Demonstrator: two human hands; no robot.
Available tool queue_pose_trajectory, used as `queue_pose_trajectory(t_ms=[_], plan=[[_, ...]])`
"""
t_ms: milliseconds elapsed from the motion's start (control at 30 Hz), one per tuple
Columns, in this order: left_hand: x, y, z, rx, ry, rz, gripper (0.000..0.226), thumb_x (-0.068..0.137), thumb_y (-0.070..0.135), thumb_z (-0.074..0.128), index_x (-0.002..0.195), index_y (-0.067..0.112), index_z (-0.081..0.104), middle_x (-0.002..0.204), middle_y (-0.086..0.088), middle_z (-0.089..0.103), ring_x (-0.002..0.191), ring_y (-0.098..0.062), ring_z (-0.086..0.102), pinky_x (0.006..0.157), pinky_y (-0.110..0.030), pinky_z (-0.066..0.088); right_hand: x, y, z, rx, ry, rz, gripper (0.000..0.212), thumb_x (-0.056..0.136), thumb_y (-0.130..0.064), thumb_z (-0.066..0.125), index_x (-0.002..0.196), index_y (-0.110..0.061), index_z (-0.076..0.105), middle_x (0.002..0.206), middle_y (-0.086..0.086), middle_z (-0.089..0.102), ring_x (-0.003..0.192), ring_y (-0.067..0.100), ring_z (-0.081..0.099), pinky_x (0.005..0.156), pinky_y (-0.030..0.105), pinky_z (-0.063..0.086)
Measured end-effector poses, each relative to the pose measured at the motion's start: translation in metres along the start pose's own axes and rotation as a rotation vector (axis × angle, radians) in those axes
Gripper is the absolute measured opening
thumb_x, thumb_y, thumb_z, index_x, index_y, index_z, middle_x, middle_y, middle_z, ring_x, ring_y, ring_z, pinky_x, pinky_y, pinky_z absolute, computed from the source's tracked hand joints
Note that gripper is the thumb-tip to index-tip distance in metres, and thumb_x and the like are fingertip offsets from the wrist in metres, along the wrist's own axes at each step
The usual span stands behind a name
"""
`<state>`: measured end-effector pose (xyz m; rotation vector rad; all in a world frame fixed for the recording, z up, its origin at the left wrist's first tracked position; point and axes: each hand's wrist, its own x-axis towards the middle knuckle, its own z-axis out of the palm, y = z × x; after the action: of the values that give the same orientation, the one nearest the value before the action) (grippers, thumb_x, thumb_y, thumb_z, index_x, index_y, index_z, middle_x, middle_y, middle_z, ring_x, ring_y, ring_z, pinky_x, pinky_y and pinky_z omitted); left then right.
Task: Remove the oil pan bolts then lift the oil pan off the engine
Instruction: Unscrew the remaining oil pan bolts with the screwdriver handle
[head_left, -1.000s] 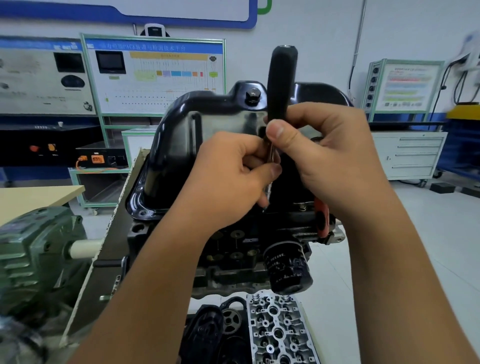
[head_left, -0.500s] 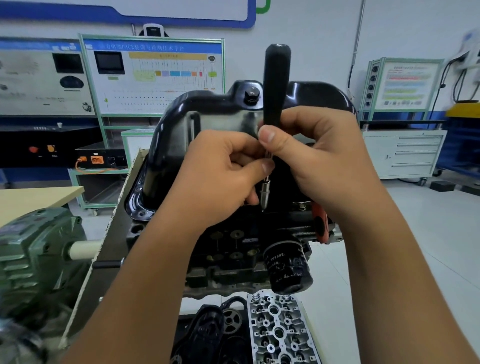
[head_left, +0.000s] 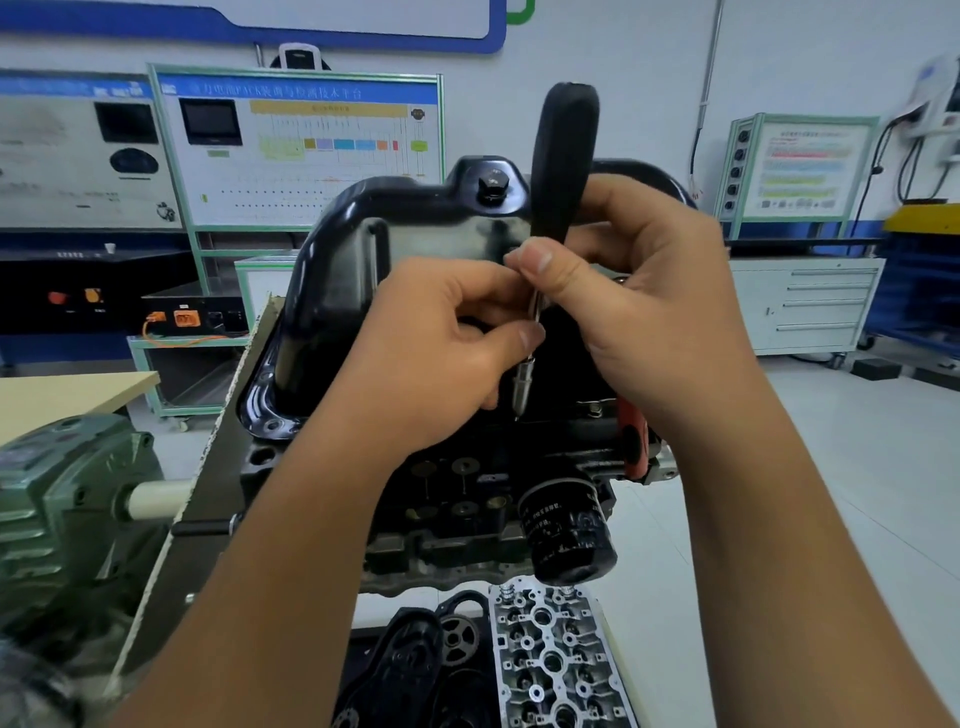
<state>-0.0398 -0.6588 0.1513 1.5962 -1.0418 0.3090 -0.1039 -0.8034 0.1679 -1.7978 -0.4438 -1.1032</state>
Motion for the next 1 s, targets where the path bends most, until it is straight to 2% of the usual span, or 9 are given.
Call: queue_pose_trajectory(t_ms=[67,167,233,367,500,633,800,900,1000], plan=[[0.0003,0.0002,0.0004,0.041,-0.007,0.042,0.008,0.089,0.001,0.075,0.092,0.008,0.075,0.060,-0.002,0.066,0.042,-0.031,0.042,0.046,-0.027,0.038,-0.0008,0.0001,0.0000,0.004,0.009,-0.004,0.023,0.090,-0.007,0.076,0.113,-0.011,0.072,0.085,0.005,0.078,0.082,0.013,0.076,0.071,0.034,0.061],[-0.0004,-0.0001,0.0021,0.147,0.017,0.104,0.009,0.085,0.011,0.080,0.086,0.014,0.073,0.057,-0.013,0.061,0.046,-0.040,0.050,0.045,-0.030,0.039,-0.0025,-0.0012,0.0022,-0.045,0.062,-0.046,0.017,0.084,-0.016,0.084,0.099,-0.016,0.076,0.081,-0.003,0.076,0.080,0.007,0.073,0.072,0.026,0.058],[-0.0007,0.0003,0.0033,0.173,0.030,0.110,0.009,0.083,0.017,0.079,0.084,0.015,0.071,0.058,-0.014,0.061,0.045,-0.037,0.054,0.043,-0.031,0.042,-0.0037,-0.0020,0.0031,-0.044,0.085,-0.051,0.014,0.083,-0.016,0.086,0.093,-0.017,0.077,0.079,0.000,0.076,0.077,0.009,0.072,0.072,0.024,0.059],[-0.0014,-0.0019,0.0025,0.021,-0.052,0.093,0.023,0.090,-0.001,0.074,0.084,0.021,0.071,0.062,-0.005,0.068,0.040,-0.016,0.060,0.044,-0.020,0.044,-0.0039,-0.0036,0.0009,0.009,0.047,-0.050,0.010,0.084,-0.009,0.083,0.093,-0.007,0.078,0.077,0.007,0.073,0.069,0.005,0.067,0.063,0.025,0.057],[-0.0003,-0.0034,0.0035,0.088,0.013,0.112,0.013,0.083,0.009,0.081,0.081,0.020,0.074,0.060,-0.004,0.066,0.042,-0.014,0.056,0.047,-0.021,0.043,-0.0029,-0.0037,0.0022,0.007,0.024,-0.055,0.024,0.084,-0.005,0.081,0.107,-0.013,0.077,0.079,-0.009,0.071,0.075,-0.002,0.064,0.067,0.017,0.051],[-0.0021,-0.0009,0.0043,0.111,0.089,0.137,0.020,0.074,0.019,0.085,0.073,0.033,0.071,0.051,0.003,0.062,0.041,-0.008,0.055,0.046,-0.017,0.042,-0.0049,-0.0041,0.0058,-0.099,0.041,-0.071,0.018,0.080,-0.016,0.087,0.095,-0.021,0.077,0.080,-0.012,0.075,0.081,0.005,0.072,0.072,0.024,0.057],[-0.0018,-0.0036,0.0015,0.047,-0.060,0.101,0.018,0.093,0.003,0.072,0.085,0.018,0.075,0.053,-0.006,0.064,0.042,-0.016,0.060,0.044,-0.019,0.045,-0.0062,-0.0037,0.0015,0.044,0.005,-0.039,0.016,0.085,-0.001,0.080,0.099,-0.006,0.075,0.068,-0.008,0.070,0.055,-0.002,0.065,0.048,0.012,0.048],[-0.0013,-0.0049,0.0042,0.042,0.023,0.077,0.008,0.088,0.006,0.078,0.086,0.014,0.076,0.055,-0.003,0.065,0.041,-0.015,0.060,0.045,-0.019,0.045,-0.0050,-0.0034,0.0005,0.032,-0.008,-0.026,0.024,0.086,-0.001,0.079,0.108,-0.007,0.076,0.080,-0.001,0.077,0.072,0.005,0.073,0.061,0.019,0.055],[-0.0017,-0.0056,0.0057,0.053,0.110,0.050,0.013,0.080,0.012,0.087,0.083,0.012,0.074,0.053,0.001,0.064,0.040,-0.014,0.061,0.044,-0.023,0.047,-0.0057,-0.0027,0.0024,-0.021,0.001,-0.020,0.020,0.082,-0.008,0.085,0.101,-0.010,0.078,0.084,-0.001,0.078,0.081,0.008,0.074,0.067,0.020,0.057]])
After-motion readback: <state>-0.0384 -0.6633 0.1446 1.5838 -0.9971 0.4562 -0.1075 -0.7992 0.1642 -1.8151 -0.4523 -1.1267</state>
